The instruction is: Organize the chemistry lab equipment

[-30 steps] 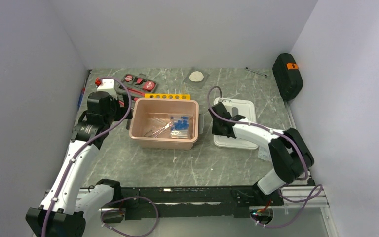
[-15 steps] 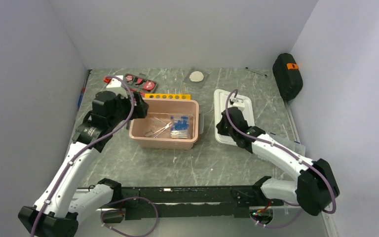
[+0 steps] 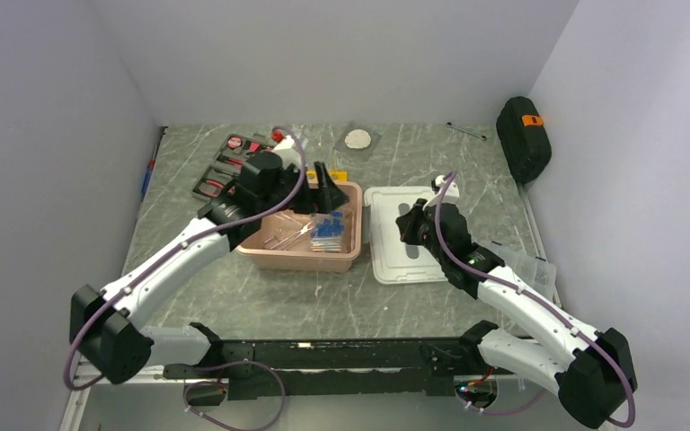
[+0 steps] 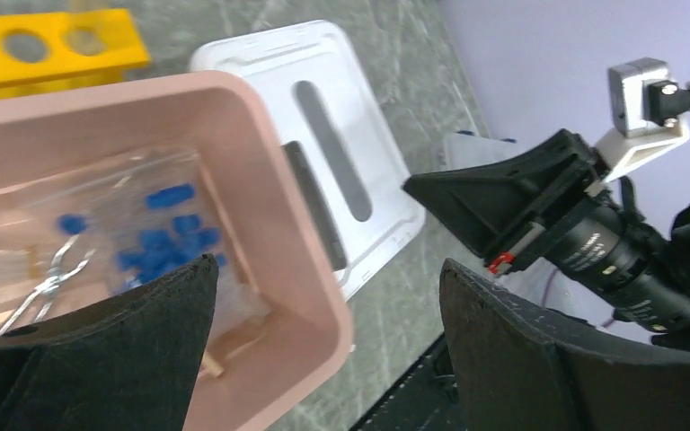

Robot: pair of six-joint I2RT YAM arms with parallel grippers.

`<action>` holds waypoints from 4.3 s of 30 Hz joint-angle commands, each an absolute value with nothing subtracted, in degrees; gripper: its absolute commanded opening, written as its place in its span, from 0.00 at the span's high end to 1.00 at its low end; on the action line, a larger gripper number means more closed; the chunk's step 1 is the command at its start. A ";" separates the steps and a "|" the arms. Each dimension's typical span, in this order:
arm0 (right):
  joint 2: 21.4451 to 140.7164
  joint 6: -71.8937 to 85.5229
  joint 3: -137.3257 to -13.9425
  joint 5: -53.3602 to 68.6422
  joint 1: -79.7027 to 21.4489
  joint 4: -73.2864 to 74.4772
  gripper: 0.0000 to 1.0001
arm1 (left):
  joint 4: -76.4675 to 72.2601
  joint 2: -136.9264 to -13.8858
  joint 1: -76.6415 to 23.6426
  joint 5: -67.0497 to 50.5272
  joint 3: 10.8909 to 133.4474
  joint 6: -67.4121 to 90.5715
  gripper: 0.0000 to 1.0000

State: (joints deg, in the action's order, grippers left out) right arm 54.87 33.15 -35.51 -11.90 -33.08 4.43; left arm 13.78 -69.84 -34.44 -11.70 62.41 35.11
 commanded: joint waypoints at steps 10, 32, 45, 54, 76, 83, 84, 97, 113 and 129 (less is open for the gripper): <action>62.37 29.70 -39.67 -18.82 -23.09 18.53 0.59 | 18.49 -68.45 -37.69 -3.28 69.35 26.23 0.01; 86.89 11.78 -47.81 -1.40 -2.57 17.15 0.57 | 28.80 -55.01 -24.81 3.60 60.77 11.25 0.01; 92.47 9.28 -50.07 -1.05 -2.55 18.97 0.66 | 28.57 -52.88 -23.46 4.65 58.62 9.85 0.01; 93.94 10.88 -49.44 -1.00 -2.56 18.49 0.89 | 28.48 -52.95 -23.20 5.16 58.29 10.02 0.01; 79.68 20.71 -38.53 15.17 5.58 6.95 1.00 | 22.25 -58.49 -27.07 -6.72 63.16 17.91 0.02; 77.67 21.40 -35.89 21.25 8.31 4.09 1.00 | 18.74 -64.43 -33.78 -8.25 66.18 21.26 0.02; 77.69 21.67 -35.42 22.40 8.53 3.27 1.00 | 17.95 -65.61 -34.73 -8.81 66.99 21.94 0.02; 75.62 22.83 -33.17 28.57 10.77 0.54 1.00 | 14.30 -84.68 -41.25 -15.85 78.97 27.80 0.03; 71.75 21.01 -33.44 32.52 12.37 2.47 1.00 | 17.85 -99.34 -41.59 -17.45 89.40 30.05 0.04; 66.54 21.03 -33.95 36.21 12.46 3.33 1.00 | 12.78 -103.76 -41.64 -25.55 89.41 35.41 0.38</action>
State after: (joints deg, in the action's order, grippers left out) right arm 69.17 21.41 -32.99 33.19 12.21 4.71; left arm 17.39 -103.79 -41.34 -21.12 87.88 32.97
